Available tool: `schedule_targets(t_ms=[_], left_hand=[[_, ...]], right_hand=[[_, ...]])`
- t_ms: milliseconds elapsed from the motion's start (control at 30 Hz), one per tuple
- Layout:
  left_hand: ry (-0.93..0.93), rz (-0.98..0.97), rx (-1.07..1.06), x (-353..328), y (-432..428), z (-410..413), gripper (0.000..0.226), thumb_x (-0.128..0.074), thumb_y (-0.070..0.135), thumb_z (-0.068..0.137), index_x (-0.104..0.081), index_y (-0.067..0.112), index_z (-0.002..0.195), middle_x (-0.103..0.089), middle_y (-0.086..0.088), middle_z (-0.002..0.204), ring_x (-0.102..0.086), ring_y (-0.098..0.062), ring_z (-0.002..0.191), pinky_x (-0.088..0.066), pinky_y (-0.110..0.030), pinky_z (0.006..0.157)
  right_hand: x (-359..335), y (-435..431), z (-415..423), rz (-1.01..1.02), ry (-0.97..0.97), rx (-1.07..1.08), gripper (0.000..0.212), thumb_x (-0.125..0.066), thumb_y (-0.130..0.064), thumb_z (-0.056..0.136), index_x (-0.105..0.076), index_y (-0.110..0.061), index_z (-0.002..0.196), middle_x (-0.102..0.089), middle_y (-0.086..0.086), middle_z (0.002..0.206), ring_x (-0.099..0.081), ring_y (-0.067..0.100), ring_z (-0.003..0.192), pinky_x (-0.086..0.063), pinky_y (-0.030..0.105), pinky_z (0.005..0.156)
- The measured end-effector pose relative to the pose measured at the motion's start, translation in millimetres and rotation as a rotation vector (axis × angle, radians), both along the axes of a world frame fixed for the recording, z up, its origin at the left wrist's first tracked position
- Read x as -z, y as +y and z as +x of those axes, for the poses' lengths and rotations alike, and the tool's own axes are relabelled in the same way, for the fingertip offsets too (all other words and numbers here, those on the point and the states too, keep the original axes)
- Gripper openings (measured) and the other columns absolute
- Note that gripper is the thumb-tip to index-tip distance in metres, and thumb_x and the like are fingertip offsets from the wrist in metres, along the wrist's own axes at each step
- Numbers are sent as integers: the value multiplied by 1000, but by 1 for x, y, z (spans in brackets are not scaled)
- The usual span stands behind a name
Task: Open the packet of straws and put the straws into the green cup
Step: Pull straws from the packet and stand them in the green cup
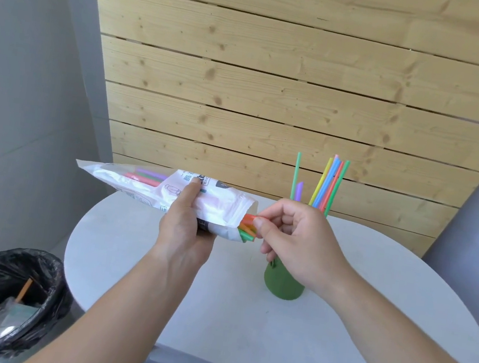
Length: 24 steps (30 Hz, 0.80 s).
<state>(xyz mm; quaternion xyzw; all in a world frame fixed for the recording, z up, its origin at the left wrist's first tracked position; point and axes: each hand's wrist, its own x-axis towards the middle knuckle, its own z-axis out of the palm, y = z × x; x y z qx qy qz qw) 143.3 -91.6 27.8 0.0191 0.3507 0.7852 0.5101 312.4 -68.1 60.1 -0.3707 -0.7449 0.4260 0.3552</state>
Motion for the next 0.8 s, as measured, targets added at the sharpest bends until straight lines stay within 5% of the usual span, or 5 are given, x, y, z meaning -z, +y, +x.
schedule_targets(t_ms=[333,800], left_hand=[[28,-10,-15,0,1,4,44,-71,26,100,-65,5,138,-73,-13,136,-72,-30,124,-55,-50,109],[-9,-4,-64,-4,-1,-8,37,-72,25,99,-68,9,132,-76,-9,133,-75,-25,119,-57,-49,106]], right_hand=[[1,1,6,-131,45,28,15,-73,-23,89,-69,-14,100,-69,4,66,-61,18,51,-52,30,49],[-9,16,34,-261,119,87,3,-70,-8,92,-71,-7,94,-71,8,73,-64,15,56,-54,28,57]])
